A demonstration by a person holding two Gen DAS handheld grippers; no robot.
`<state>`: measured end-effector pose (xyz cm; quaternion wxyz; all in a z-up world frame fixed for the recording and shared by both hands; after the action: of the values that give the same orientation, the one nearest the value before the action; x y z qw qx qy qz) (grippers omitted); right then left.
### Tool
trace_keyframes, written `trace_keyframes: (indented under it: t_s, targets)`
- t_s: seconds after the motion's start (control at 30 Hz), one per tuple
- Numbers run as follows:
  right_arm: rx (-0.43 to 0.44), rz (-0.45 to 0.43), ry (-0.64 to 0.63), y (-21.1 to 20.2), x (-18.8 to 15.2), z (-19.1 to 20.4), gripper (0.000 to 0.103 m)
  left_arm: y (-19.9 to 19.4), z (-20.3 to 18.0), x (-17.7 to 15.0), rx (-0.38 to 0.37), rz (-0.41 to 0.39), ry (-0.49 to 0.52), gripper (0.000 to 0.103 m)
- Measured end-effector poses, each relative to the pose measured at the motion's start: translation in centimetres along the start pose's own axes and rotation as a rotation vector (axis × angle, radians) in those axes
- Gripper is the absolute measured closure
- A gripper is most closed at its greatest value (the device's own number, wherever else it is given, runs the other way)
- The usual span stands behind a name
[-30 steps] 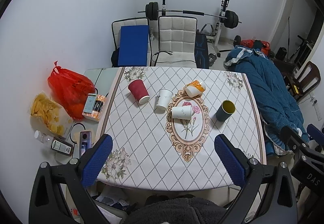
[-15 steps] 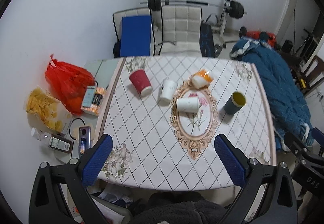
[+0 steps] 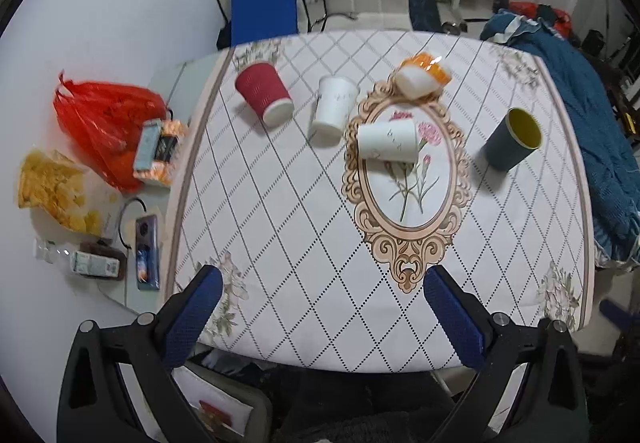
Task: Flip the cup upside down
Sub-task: 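Move the left gripper toward the white paper cup lying on its side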
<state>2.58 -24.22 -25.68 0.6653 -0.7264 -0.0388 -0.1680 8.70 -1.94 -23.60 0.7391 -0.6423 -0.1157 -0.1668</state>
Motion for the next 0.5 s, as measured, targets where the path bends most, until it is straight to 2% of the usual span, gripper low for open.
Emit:
trace_keyframes:
  t_s: [0.27,0.5]
  targets:
    - [0.083,0.155,0.029,7.1,-2.1,-0.4,0.000,4.5,-1.3,0.0,0.010,0.072,-0.021,0.000]
    - [0.083,0.238,0.061,12.2,-2.5,-0.1,0.000,8.6,-2.2,1.2,-0.010,0.128,0.027,0.000]
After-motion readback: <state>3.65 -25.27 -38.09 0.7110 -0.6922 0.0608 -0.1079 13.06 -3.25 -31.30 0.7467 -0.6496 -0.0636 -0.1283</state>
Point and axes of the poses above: each gripper's, at about its wrist camera, not at the fingertips, and y roughly the way its jaws point, z to its left, x to its top, the point moved 5 cm from there along y, roughly the way its jaws point, and after that the axes turned 7 degrees about -z, right-handed, at the moved point
